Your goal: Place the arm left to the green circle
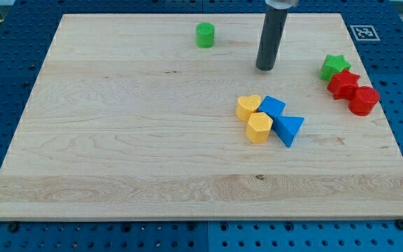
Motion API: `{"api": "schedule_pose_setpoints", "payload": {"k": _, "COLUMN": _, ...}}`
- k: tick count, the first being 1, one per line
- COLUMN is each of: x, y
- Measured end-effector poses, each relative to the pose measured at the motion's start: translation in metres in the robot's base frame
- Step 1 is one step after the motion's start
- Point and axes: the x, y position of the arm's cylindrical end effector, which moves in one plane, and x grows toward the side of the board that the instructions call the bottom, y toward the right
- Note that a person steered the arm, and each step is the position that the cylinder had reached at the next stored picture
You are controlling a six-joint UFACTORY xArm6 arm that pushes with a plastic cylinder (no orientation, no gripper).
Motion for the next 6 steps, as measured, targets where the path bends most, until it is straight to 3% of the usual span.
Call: {"api": "schedule_pose_setpoints", "payload": {"k": 6, "x": 0.0, "y": -0.053}}
